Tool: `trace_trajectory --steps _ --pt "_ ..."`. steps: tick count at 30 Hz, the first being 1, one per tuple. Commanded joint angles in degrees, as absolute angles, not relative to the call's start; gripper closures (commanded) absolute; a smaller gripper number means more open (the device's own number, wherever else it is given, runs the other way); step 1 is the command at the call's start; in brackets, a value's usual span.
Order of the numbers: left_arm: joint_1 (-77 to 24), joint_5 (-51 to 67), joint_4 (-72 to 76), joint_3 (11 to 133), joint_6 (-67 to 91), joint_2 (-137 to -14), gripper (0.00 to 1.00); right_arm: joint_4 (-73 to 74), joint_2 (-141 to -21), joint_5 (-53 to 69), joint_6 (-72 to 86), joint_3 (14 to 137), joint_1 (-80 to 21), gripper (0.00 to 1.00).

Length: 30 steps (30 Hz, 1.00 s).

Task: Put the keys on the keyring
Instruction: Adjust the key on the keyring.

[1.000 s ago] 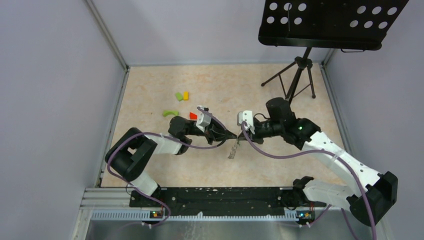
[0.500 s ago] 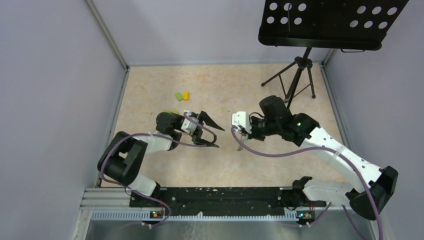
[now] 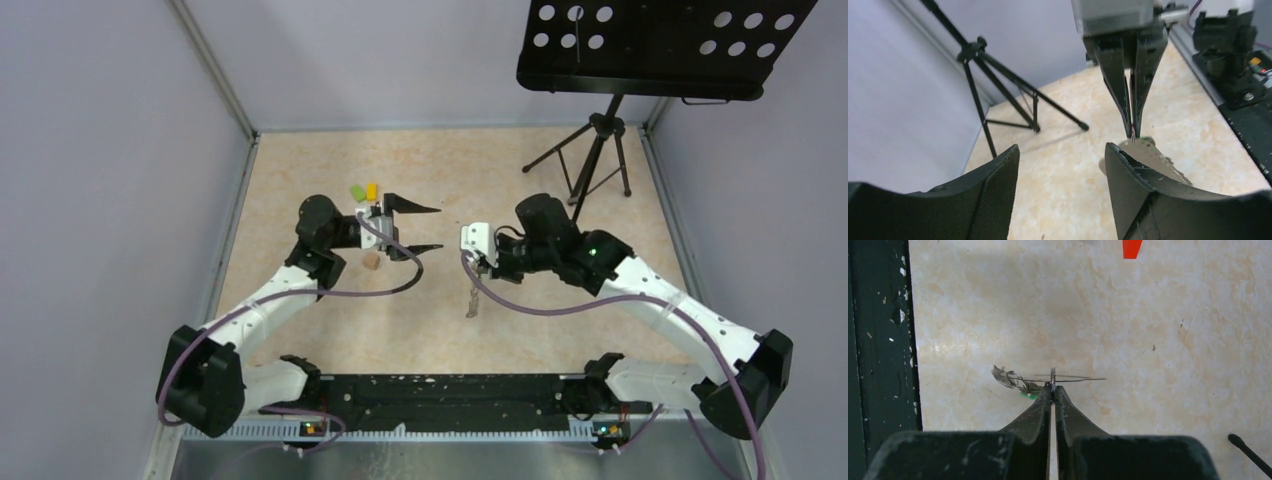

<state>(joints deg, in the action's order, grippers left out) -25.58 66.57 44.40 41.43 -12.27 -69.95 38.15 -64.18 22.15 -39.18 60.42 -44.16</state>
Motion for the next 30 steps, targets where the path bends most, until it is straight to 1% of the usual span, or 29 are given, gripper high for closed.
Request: trace_trajectory --steps 1,3,5,8,10,14,17,23,30 --pt "-25.9 57.1 23.9 38.9 -30.4 -65.4 0.3 34.0 -62.7 28.3 -37.6 62.2 -41.5 1.0" --pt "-26.0 58.4 20.6 37.8 -35.5 -63.3 0.27 34.0 -63.5 30.2 -37.1 62.5 -40.8 1.0" --pt "-26.4 59.8 12.2 38.6 -43.7 -62.1 0.24 33.9 -64.5 32.1 -36.6 62.7 -40.5 1.0" --pt "-29.2 54.4 7.0 38.8 -50.8 -61.3 0.25 33.0 -66.2 35.8 -35.4 62.5 -40.3 1.0" --pt "-30.8 54.9 3.7 39.5 -53.8 -61.1 0.29 32.5 -67.6 38.3 -34.9 62.8 -40.3 1.0" --pt "-35.7 52.0 -0.6 42.0 -58.9 -61.2 0.45 32.1 -71.0 42.6 -34.2 63.8 -40.3 1.0" --pt "-37.7 50.6 -5.0 43.4 -64.8 -61.6 0.54 31.9 -72.3 44.1 -33.6 64.2 -40.4 1.0" --pt "-42.2 42.9 -11.3 44.8 -77.5 -62.4 0.54 30.4 -73.1 45.0 -32.0 63.1 -40.3 1.0" --pt "-45.4 37.6 -13.2 46.1 -81.2 -62.9 0.55 28.8 -75.2 45.8 -30.4 62.6 -40.3 1.0"
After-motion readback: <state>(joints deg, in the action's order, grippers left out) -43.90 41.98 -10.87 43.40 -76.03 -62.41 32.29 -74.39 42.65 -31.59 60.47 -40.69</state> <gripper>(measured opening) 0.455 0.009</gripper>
